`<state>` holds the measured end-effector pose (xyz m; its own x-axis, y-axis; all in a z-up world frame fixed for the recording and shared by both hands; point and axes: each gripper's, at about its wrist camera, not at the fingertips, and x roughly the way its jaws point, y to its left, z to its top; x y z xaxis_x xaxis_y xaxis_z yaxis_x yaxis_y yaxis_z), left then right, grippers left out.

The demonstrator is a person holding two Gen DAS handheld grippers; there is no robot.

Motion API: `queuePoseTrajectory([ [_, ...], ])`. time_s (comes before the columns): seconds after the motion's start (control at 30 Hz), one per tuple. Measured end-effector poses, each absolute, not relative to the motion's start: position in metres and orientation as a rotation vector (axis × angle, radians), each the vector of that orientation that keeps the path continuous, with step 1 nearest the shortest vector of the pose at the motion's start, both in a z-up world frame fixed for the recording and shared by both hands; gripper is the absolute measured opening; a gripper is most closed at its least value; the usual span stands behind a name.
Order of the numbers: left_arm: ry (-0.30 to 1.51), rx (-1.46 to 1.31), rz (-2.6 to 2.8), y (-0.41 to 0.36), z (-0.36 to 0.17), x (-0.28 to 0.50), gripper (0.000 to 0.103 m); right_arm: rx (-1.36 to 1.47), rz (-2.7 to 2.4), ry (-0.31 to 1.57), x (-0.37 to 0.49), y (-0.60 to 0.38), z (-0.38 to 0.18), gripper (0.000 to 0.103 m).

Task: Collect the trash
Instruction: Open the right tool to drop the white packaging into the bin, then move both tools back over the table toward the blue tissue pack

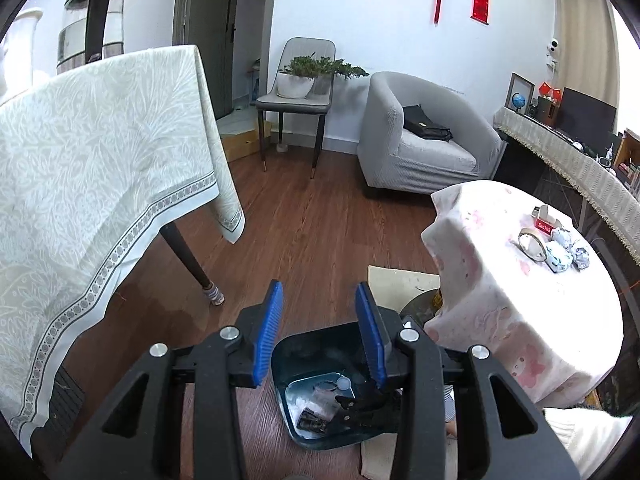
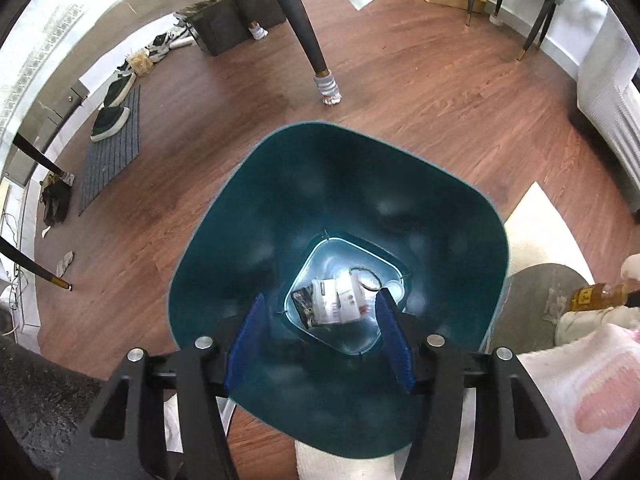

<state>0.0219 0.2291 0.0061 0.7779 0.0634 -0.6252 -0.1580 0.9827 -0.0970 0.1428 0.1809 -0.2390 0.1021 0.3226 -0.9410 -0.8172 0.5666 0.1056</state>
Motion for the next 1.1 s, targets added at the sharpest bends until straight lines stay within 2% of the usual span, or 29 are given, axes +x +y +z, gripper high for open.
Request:
queuePoseTrajectory([
  [0.2,0.652,-0.134,0.121,0.218,0.015,0.027,0.041,-0.465,0.941,1.099,0.137,0.17,-0.195,0.059],
  [0.57,0.618,-0.113,0.147,0.205,0.028,0.037,0.041,-0.384,0.98,0.83,0.122,0.134,-0.084,0.058],
  [0.9,0.61,-0.126,0.139,0.192,0.034,0.051,0.041,-0.303,0.911,0.715,0.13,0.065,-0.029,0.058],
  [0.97,0.613,-0.129,0.123,0.181,0.034,0.058,0.043,-0.294,0.891,0.705,0.132,0.05,-0.025,0.058],
  [1.03,0.612,-0.128,0.11,0.171,0.034,0.064,0.051,-0.287,0.872,0.698,0.134,0.037,-0.022,0.058],
  [1.1,0.609,-0.126,0.087,0.158,0.035,0.072,0.052,-0.282,0.844,0.69,0.138,0.021,-0.019,0.058],
])
